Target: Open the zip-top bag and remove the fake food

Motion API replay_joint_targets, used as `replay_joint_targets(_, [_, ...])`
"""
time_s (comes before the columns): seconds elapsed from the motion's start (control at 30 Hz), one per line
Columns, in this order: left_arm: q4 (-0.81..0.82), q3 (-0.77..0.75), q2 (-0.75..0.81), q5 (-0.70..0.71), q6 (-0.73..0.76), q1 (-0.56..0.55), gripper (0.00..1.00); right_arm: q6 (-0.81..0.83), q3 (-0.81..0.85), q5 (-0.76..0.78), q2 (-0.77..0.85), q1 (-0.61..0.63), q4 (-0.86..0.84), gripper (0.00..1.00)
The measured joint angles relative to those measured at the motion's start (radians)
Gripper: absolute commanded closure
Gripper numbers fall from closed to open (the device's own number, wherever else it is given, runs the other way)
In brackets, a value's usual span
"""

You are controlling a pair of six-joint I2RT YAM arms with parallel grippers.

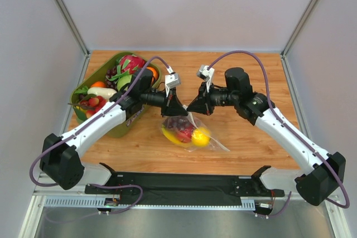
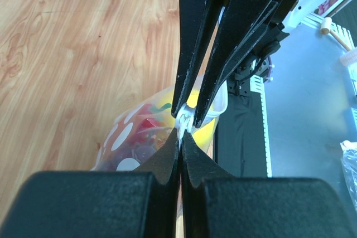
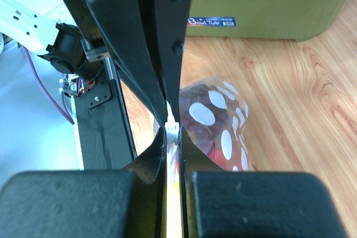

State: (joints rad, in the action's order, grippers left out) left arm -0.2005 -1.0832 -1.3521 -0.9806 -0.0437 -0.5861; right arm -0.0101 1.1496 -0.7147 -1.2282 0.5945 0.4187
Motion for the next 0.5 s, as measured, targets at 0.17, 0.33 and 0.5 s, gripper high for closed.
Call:
replay_joint_targets(0.17, [0.003,0.004,0.008,0.008,-0.004,0.011,1.00,0.000,-0.008,0.006,0.002,0.000,0.009,1.00])
replay_joint_targets(0.33, [0.002,0.004,0.015,0.026,-0.004,0.016,1.00,0.002,-0.009,0.009,0.002,0.000,0.013,1.00])
replay_joint_targets(0.5, [-0.004,0.004,0.021,0.074,-0.004,0.020,1.00,0.007,-0.017,0.022,0.002,0.000,0.023,1.00])
